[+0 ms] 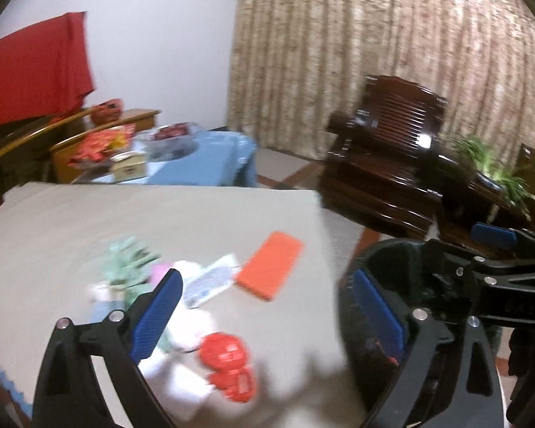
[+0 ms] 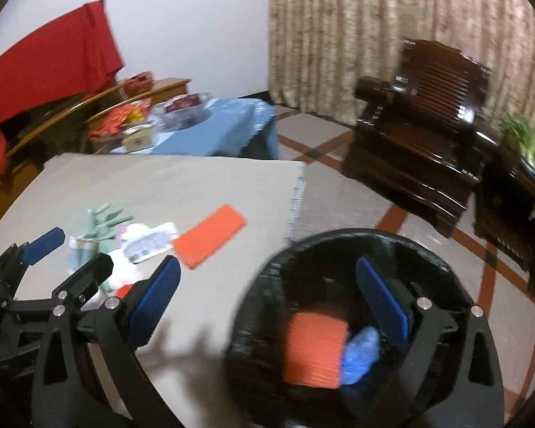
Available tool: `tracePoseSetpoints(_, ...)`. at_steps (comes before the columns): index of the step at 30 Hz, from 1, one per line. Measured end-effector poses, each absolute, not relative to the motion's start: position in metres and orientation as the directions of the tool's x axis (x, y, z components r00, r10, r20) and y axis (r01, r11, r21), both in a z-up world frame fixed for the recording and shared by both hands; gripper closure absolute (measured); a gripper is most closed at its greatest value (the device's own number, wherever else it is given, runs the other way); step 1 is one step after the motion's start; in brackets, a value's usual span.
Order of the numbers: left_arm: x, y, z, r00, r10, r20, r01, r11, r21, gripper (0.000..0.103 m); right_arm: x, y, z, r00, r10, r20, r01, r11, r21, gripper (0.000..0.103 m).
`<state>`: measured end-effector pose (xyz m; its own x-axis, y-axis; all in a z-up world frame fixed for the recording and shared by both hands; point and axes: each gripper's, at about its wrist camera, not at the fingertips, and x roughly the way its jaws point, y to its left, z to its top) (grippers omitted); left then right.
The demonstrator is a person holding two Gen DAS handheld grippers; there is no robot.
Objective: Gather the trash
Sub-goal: 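Move both tools back over the table toward the remaining items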
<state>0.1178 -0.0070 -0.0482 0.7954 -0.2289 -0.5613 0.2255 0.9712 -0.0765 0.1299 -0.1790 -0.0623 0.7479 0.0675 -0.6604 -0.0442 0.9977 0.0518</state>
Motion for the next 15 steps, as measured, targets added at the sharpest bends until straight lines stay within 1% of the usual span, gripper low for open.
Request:
tracePoseSetpoints(8,0.11,0.067,-0.056,0.818,-0.088,-0.568,0.069,0.996,-0.054,0.009,0.148,-0.116,-0.065,0.737,0.123,-0.665,-0.151,0.988,0.015,0.007)
tracePoseSetpoints(15,0.109,0.108,-0.06,0.827,-0.02,-0.562,-0.007,0.999,-0.046,0.009,0.166,-0.088,-0.072,0.72,0.144,-0.679,-0.191,0.982,0.006,0.007)
